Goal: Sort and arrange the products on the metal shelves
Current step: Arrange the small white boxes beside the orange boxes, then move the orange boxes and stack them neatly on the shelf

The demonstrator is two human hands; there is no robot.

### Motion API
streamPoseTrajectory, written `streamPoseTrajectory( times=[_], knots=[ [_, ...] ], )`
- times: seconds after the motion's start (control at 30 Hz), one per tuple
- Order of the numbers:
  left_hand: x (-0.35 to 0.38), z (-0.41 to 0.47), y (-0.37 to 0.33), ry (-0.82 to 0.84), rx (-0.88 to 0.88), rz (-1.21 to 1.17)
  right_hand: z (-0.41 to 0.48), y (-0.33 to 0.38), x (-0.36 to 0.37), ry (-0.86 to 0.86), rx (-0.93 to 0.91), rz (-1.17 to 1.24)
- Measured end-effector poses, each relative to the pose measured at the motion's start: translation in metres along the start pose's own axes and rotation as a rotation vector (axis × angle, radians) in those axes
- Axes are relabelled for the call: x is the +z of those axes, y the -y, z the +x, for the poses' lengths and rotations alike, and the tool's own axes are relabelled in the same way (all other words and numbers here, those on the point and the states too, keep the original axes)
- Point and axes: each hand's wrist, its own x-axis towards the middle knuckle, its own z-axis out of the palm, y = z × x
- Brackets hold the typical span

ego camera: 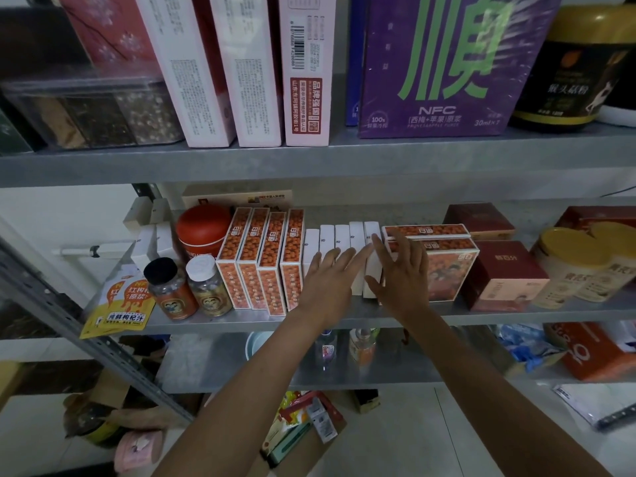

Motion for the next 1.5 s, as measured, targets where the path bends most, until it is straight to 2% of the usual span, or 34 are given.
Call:
streamPoseTrajectory(
  times=[0.1, 0.23, 0.33, 0.5, 0.63, 0.73, 0.8, 0.87, 0.93, 1.0, 1.1, 1.17, 1.23, 1.37, 1.43, 1.5],
  knots=[
    [0.002, 0.002, -0.003, 0.031, 0.01, 0.097, -0.013, -0.017, -0.001, -0.155, 0.018, 0.082],
    [0.004, 0.004, -0.006, 0.07, 0.002, 0.12, -0.028, -0.052, -0.015, -0.306, 0.159, 0.096],
    [0.005, 0.003, -0.007, 0.069, -0.012, 0.097, -0.033, -0.067, -0.025, -0.307, 0.182, 0.033],
    [0.004, 0.003, -0.011, 0.069, -0.046, 0.024, -0.041, -0.072, -0.03, -0.288, 0.22, 0.087],
    [0.006, 0.001, -0.017, -0.054, -0.036, -0.011, -0.045, -0.082, -0.034, -0.244, 0.237, 0.146],
    [0.009, -0.001, -0.034, -0.173, 0.039, -0.193, -0.05, -0.092, -0.043, -0.199, 0.187, 0.221],
    [0.015, -0.003, -0.046, -0.173, 0.035, -0.32, -0.054, -0.097, -0.049, -0.206, 0.15, 0.221],
    [0.024, -0.004, -0.056, -0.107, -0.016, -0.417, -0.059, -0.1, -0.055, -0.225, 0.138, 0.229],
    [0.027, -0.007, -0.066, -0.066, -0.094, -0.611, -0.063, -0.106, -0.063, -0.231, 0.134, 0.249],
    [0.025, -0.011, -0.081, -0.1, -0.164, -0.806, -0.067, -0.114, -0.075, -0.22, 0.143, 0.326],
    [0.029, -0.017, -0.105, -0.23, -0.211, -0.932, -0.068, -0.128, -0.096, -0.159, 0.103, 0.433],
    [0.032, -0.02, -0.124, -0.329, -0.24, -0.916, -0.067, -0.14, -0.109, -0.07, 0.067, 0.532],
    [0.032, -0.021, -0.143, -0.392, -0.347, -0.89, -0.068, -0.15, -0.116, 0.03, 0.09, 0.689],
    [0.03, -0.019, -0.175, -0.491, -0.618, -0.913, -0.083, -0.166, -0.116, 0.236, 0.429, 1.228],
    [0.033, -0.019, -0.186, -0.455, -0.753, -1.07, -0.095, -0.176, -0.108, 0.327, 0.567, 1.391],
    [0.033, -0.021, -0.191, -0.366, -0.879, -1.185, -0.107, -0.183, -0.101, 0.448, 0.598, 1.523]
  ],
)
